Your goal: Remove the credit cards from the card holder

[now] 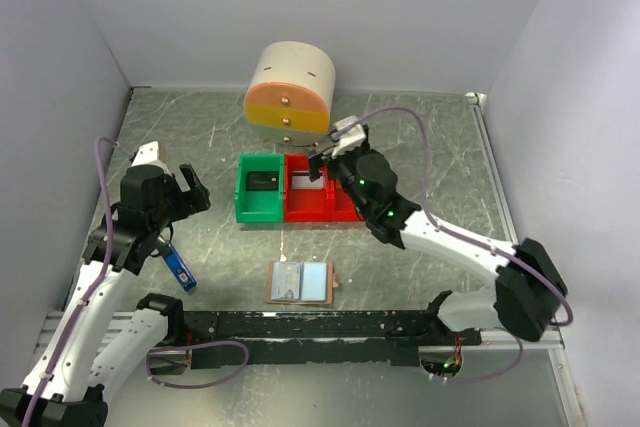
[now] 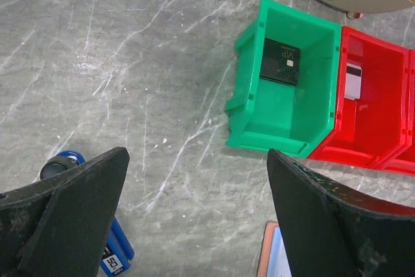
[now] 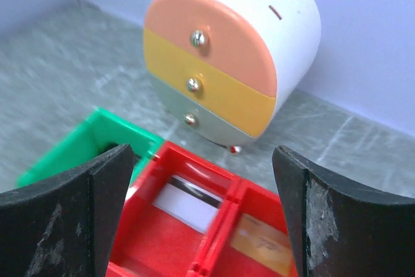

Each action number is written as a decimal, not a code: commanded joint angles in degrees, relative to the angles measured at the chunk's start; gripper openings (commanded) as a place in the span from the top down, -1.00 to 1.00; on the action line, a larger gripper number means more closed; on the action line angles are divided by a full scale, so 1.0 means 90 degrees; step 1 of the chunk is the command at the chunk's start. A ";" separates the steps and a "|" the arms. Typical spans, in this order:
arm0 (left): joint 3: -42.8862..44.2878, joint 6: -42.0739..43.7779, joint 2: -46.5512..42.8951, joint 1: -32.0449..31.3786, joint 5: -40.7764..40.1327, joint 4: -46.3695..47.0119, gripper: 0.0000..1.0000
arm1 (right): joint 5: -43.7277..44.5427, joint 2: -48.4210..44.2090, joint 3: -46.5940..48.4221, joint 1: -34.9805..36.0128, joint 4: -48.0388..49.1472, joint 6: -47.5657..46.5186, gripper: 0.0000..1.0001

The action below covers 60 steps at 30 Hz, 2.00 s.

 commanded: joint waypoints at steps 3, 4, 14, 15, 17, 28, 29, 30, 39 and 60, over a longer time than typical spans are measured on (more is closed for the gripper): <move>0.0013 -0.0073 -0.0164 0.0077 -0.0358 0.0003 -0.99 | 0.0258 -0.1034 -0.0259 -0.0013 -0.0652 0.3385 -0.78; -0.0005 -0.0084 -0.0196 0.0076 -0.0373 0.0035 -0.99 | 0.0232 -0.1138 -0.0205 -0.0013 -0.1015 0.3687 -0.80; 0.0153 -0.1675 0.0353 0.0077 0.0986 -0.0414 -0.97 | -0.1522 -0.2209 -0.2001 -0.0023 -0.0192 0.6163 -0.78; 0.0104 -0.1688 0.0379 0.0076 0.1255 -0.0430 -0.96 | -0.1581 -0.2205 -0.2076 -0.0026 -0.0303 0.6350 -0.69; -0.0109 -0.1772 0.0289 0.0076 0.1840 -0.0421 -0.96 | -0.1821 -0.2084 -0.2082 -0.0020 -0.0762 0.6711 -0.61; -0.1307 -0.1753 -0.0778 0.0067 0.2941 0.0399 -0.98 | -0.1105 -0.0304 -0.0474 0.1357 -0.3490 0.6537 -0.39; -0.1339 -0.1710 -0.0777 0.0067 0.2984 0.0418 -0.98 | -0.0917 -0.0099 -0.0195 0.1499 -0.3869 0.6496 -0.39; -0.1350 -0.1682 -0.0778 0.0067 0.2959 0.0386 -0.98 | -0.0649 0.0074 0.0063 0.1626 -0.4263 0.6575 -0.37; -0.1439 -0.1714 -0.0891 0.0067 0.2923 0.0543 -0.98 | 0.0961 0.0645 0.0564 0.2883 -0.5303 0.7704 -0.24; -0.1464 -0.1790 -0.0899 0.0067 0.2637 0.0521 -0.98 | 0.1142 0.1815 0.0753 0.3368 -0.5660 0.7869 0.05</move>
